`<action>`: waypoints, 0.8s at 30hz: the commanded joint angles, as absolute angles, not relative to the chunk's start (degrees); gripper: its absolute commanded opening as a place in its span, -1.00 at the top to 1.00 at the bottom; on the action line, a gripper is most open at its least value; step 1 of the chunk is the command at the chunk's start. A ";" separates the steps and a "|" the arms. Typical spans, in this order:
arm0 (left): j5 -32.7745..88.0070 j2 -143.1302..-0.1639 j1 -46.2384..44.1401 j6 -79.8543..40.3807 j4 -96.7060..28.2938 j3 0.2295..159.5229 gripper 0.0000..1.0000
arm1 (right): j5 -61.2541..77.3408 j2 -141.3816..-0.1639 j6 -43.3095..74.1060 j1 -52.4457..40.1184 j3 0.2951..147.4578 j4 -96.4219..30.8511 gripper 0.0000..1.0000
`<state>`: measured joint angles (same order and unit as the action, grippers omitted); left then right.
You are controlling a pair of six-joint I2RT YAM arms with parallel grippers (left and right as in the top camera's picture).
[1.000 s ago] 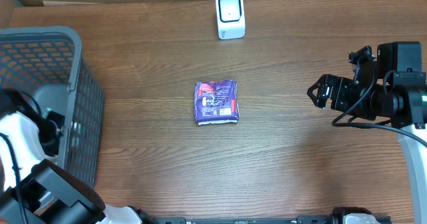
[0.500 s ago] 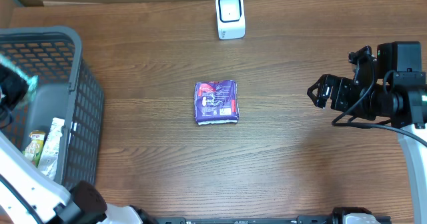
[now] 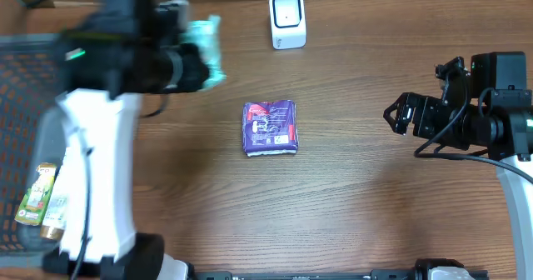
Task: Scan the item barcode
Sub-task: 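Reach into the basket and place the mint-green wipes pack on table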
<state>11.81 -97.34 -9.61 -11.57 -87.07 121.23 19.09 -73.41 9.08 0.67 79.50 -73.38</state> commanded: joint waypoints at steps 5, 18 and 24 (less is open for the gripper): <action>16.82 -110.41 -23.94 -19.05 -70.74 110.26 0.83 | 19.27 -73.32 15.07 4.67 79.85 -70.96 -1.00; 21.41 -128.73 -36.58 -21.91 -65.32 110.02 0.02 | 19.29 -73.32 15.03 5.34 79.85 -71.00 -1.00; 19.03 -128.46 -32.75 -21.82 -74.59 121.34 -0.61 | 19.33 -73.32 15.03 5.34 79.85 -71.02 -1.00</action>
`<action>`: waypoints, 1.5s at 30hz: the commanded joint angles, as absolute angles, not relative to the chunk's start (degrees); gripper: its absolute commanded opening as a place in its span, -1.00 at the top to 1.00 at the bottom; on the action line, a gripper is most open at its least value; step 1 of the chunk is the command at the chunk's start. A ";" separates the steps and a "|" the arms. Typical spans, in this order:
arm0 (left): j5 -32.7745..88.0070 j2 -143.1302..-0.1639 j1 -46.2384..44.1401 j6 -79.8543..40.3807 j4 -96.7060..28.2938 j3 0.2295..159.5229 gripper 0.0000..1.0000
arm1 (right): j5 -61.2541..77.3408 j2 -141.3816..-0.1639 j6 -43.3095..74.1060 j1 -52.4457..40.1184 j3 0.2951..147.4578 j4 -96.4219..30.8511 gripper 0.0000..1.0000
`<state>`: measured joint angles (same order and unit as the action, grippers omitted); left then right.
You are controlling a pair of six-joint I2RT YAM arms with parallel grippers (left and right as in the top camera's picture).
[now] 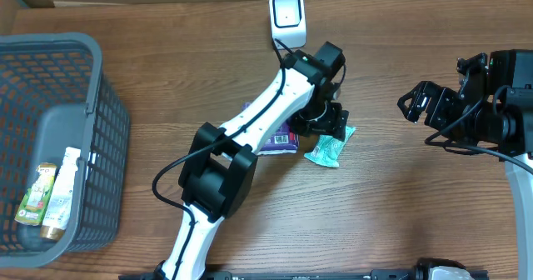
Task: Scan the item barcode
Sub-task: 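Reach into the basket and place the mint-green wipes pack on table, then grasp the white Pantene tube and lay it left of the pad pack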
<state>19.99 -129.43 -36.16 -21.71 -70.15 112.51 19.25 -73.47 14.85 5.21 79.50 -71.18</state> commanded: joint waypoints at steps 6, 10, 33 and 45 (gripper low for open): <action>9.82 -127.42 -23.05 -20.58 -96.53 151.37 -0.57 | 19.33 -73.32 15.03 5.32 79.85 -71.26 -1.00; 12.05 -114.74 -10.39 -19.27 -96.82 156.66 -0.85 | 19.31 -73.32 15.03 5.32 79.83 -71.70 -1.00; -0.40 -88.75 45.47 -21.87 -78.89 88.90 -1.00 | 19.27 -73.32 13.63 5.32 79.83 -71.94 -1.00; 0.91 -88.82 48.77 -7.33 -49.69 64.82 -0.96 | 18.85 -73.32 13.04 5.32 79.83 -72.07 -1.00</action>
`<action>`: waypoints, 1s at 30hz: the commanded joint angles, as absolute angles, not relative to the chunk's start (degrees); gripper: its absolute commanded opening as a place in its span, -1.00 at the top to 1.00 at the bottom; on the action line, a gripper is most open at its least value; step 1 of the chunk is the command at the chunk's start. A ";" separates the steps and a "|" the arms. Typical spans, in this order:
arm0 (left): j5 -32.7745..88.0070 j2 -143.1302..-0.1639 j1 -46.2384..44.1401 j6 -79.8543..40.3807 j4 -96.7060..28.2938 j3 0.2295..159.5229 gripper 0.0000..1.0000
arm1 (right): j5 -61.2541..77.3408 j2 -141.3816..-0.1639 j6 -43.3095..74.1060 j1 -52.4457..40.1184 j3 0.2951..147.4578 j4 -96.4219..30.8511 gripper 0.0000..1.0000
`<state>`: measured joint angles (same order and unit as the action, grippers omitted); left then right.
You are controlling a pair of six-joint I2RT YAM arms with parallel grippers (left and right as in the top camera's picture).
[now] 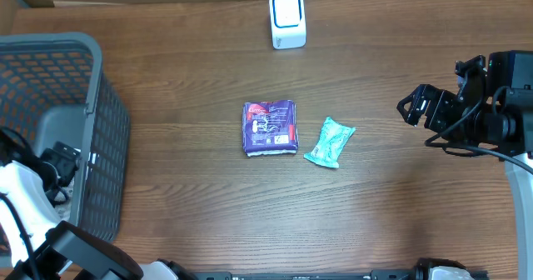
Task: Scan the item barcode
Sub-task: 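Grasp the white Pantene tube and lay it left of the pad pack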
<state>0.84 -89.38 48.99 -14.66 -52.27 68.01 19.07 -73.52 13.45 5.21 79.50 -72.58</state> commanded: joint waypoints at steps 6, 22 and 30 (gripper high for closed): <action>-6.09 -88.82 48.77 -0.58 -44.38 61.14 -1.00 | 18.87 -73.32 11.75 5.32 79.83 -72.42 -1.00; -6.37 -98.24 48.73 11.64 -43.18 61.10 -1.00 | 18.87 -73.32 11.77 5.32 79.83 -72.77 -1.00; 1.56 -101.89 48.73 11.57 -43.05 61.12 0.49 | 18.87 -73.32 11.77 5.32 79.83 -72.20 -1.00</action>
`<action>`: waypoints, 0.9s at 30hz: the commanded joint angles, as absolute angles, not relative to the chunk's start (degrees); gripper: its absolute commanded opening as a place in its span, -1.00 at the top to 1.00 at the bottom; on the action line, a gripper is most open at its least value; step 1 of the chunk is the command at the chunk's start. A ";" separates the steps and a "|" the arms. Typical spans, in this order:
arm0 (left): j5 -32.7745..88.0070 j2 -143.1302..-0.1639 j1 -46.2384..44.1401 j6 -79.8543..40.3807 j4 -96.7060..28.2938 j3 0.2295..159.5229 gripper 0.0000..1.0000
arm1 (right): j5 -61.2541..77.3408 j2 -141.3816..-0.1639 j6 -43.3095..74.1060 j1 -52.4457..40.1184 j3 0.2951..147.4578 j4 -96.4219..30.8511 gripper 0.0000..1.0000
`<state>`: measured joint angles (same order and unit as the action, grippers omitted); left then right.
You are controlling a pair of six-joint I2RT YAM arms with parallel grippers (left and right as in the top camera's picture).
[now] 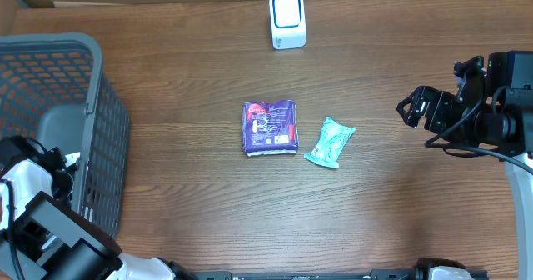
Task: Scan the item barcode
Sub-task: 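Grasp the white Pantene tube and lay it left of the pad pack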
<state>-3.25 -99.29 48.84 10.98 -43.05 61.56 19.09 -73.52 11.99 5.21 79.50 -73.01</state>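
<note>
The white barcode scanner stands at the back middle of the table. A purple packet lies flat at the centre, and a teal packet lies just to its right. My left gripper is down inside the grey basket at the left; its jaws are hidden among the arm's parts. My right gripper hovers over the table at the right, open and holding nothing, well clear of both packets.
The basket's mesh wall rises between the left arm and the packets. A bit of white packaging shows in the basket beside the left gripper. The table's back edge runs behind the scanner.
The left arm has shifted slightly inside the basket, a little lower and to the left. The packets, the scanner and the right arm are where they were.
First my left arm was over the table by the basket with the teal packet in its gripper. Then it reached past the purple packet with the teal packet at its fingers on the table. Later the teal packet lay alone there and the arm was back in the basket.
</note>
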 commanded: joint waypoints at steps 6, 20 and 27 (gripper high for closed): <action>7.68 -101.84 48.73 10.52 -45.01 62.87 0.86 | 18.85 -73.32 11.77 5.32 79.83 -71.92 -1.00; 13.69 -101.71 41.39 3.18 -79.13 122.15 0.92 | 18.90 -73.32 11.79 5.32 79.83 -70.50 -1.00; 20.51 -98.41 26.00 -4.91 -95.96 150.67 0.92 | 18.92 -73.32 12.03 5.32 79.83 -70.39 -1.00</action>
